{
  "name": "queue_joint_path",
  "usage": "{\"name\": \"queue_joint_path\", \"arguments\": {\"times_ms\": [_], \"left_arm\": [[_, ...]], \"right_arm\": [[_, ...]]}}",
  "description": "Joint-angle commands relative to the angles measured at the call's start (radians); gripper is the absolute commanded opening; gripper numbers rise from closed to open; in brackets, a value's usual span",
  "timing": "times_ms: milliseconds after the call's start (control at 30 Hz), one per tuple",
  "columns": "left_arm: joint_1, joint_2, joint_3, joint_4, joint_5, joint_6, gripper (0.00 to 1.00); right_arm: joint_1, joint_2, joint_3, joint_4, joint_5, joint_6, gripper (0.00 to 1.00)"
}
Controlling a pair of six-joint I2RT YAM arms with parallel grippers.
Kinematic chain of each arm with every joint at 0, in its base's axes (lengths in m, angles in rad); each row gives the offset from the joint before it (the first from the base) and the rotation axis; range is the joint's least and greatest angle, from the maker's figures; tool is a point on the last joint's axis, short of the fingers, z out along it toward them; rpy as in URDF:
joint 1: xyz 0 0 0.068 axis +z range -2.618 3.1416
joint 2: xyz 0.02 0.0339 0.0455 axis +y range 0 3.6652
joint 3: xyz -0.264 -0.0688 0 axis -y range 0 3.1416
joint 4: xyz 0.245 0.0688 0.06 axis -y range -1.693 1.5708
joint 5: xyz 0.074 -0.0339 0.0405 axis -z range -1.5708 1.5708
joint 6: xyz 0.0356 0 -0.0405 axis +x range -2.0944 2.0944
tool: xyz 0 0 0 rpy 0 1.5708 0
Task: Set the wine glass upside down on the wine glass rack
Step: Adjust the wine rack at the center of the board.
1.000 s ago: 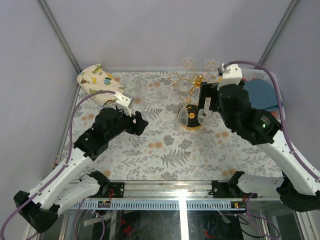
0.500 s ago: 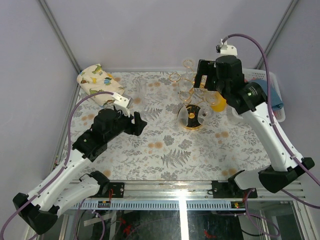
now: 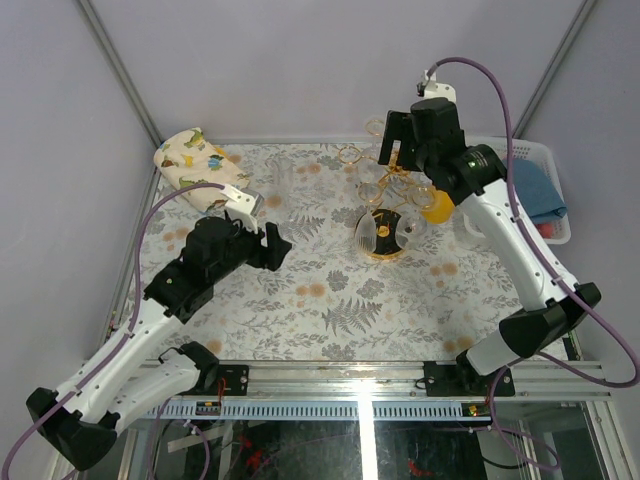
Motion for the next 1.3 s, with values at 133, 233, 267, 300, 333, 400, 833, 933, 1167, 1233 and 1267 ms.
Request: {"name": "queue_joint_path", "arguments": {"times_ms": [133,233,267,300,333,400,833,933,1167,1233,1267], "left_arm": [[0.021,-0.009,-0.010,0.007,0.038,-0.003,0.70],[0.027,-0.008,-0.010,0.008,0.048,-0.003,0.69],[0.029,-0.008,-0.010,0.008,0.050,-0.003,0.69],[0.029,-0.008,-0.010,0.010,0.052,-0.003,0.69],[0.030,-0.007,-0.012,0.010,0.055,-0.003,0.69],[0.033,-0.009,-0.012,0.011,0.056,-0.003,0.69],[0.040,-0.026,-0.017,0.017,0.041,-0.004,0.67],[0.040,-0.038,-0.020,0.021,0.029,-0.005,0.66],[0.040,-0.048,-0.020,0.024,0.020,-0.014,0.66],[0.040,-0.053,-0.021,0.021,0.013,-0.016,0.66],[0.040,-0.056,-0.020,0.019,0.008,-0.016,0.66]], "right_arm": [[-0.005,0.036,0.001,0.085,0.067,0.000,0.80],[-0.005,0.046,-0.007,0.107,0.080,0.000,0.76],[-0.005,0.050,-0.007,0.109,0.081,-0.002,0.75],[-0.004,0.058,-0.003,0.110,0.082,-0.003,0.74],[-0.004,0.066,-0.001,0.109,0.083,-0.004,0.72],[-0.004,0.075,0.002,0.109,0.083,-0.008,0.68],[-0.004,0.076,-0.024,0.128,0.041,-0.085,0.23],[-0.006,0.058,-0.052,0.156,0.016,-0.156,0.13],[-0.024,0.062,-0.052,0.160,-0.186,-0.354,0.00],[-0.037,0.072,-0.043,0.148,-0.291,-0.417,0.00],[-0.042,0.079,-0.034,0.135,-0.339,-0.442,0.00]]}}
